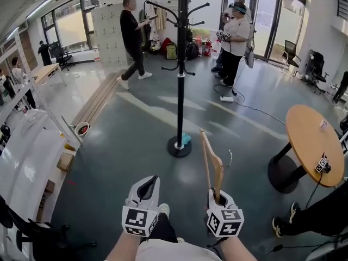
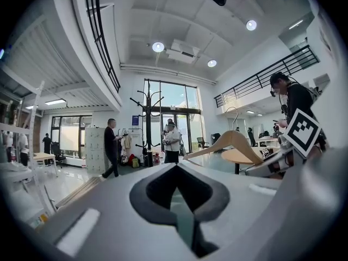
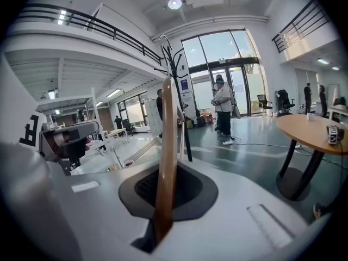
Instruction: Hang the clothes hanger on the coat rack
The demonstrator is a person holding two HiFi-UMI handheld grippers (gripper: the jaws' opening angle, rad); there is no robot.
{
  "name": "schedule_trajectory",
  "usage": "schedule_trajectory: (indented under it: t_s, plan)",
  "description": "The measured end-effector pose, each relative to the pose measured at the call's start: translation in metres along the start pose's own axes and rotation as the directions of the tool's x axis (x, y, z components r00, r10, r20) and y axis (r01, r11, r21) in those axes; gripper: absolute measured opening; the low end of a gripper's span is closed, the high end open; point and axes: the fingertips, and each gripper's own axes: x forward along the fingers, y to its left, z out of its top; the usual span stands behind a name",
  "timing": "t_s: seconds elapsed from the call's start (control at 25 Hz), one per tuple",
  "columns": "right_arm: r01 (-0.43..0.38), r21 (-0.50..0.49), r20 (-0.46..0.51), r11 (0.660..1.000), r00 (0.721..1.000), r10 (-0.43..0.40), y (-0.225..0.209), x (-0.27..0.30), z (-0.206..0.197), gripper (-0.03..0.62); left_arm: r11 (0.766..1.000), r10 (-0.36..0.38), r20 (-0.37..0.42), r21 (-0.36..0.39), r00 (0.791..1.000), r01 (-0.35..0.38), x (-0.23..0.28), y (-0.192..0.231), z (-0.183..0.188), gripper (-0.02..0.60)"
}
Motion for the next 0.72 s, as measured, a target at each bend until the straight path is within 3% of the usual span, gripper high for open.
schedule_trajectory:
  t_s: [0.44,0.72]
  plan:
    - [0.057,0.012,-0.015,0.998,0.998,-0.057,-0.026,0.087,0.041,0.026,0.999,-0.007,0.011,-0.031,1.000,0.007,0.094,0.068,0.001,0.000]
    - [0.137,0.032,0.012,0.990,0.990,-0.138,-0.048,0.168,0.095,0.026,0.997,-0.068,0.025,-0.034,0.997,0.069,0.182,0.128,0.008,0.000]
